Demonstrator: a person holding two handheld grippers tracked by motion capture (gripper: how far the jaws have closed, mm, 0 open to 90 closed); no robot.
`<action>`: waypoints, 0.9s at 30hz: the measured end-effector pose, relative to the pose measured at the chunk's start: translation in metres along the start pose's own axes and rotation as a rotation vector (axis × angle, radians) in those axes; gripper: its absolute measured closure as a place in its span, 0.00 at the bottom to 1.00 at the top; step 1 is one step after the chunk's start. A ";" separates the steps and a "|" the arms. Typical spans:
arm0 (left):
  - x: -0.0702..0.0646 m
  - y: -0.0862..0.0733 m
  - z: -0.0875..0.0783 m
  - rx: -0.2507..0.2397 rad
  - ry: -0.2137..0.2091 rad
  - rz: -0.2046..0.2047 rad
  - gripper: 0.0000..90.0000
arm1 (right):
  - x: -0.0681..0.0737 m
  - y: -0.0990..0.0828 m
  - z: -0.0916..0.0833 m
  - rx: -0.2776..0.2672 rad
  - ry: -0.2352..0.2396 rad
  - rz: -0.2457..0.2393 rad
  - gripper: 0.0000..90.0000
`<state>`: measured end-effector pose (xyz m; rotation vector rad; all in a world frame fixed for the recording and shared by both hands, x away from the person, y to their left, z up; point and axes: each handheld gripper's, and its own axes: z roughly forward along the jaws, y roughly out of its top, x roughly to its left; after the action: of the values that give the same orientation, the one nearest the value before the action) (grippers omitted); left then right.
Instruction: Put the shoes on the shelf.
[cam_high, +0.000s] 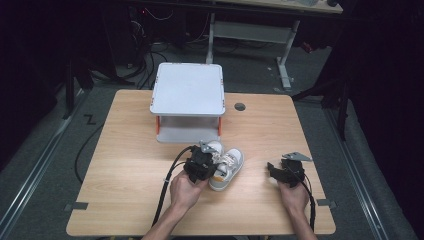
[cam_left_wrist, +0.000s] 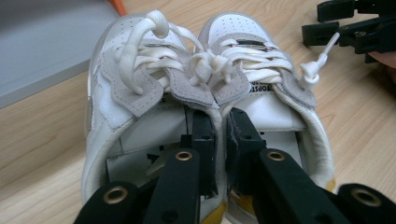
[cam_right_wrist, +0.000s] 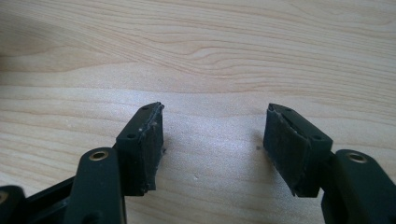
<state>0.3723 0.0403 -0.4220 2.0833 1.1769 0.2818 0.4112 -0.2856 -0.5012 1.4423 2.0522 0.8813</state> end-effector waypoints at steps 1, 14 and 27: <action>0.002 0.000 -0.002 -0.003 0.005 -0.002 0.92 | 0.000 0.000 0.000 0.000 0.001 0.001 0.42; 0.031 -0.003 -0.016 -0.055 0.056 -0.035 0.92 | -0.002 0.003 0.000 0.019 0.024 0.000 0.44; 0.060 0.002 -0.007 -0.071 0.135 -0.056 0.92 | 0.017 0.027 -0.017 -0.046 0.223 -0.023 0.51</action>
<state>0.4035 0.0918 -0.4245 1.9918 1.2839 0.4371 0.4108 -0.2674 -0.4702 1.3446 2.1875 1.1168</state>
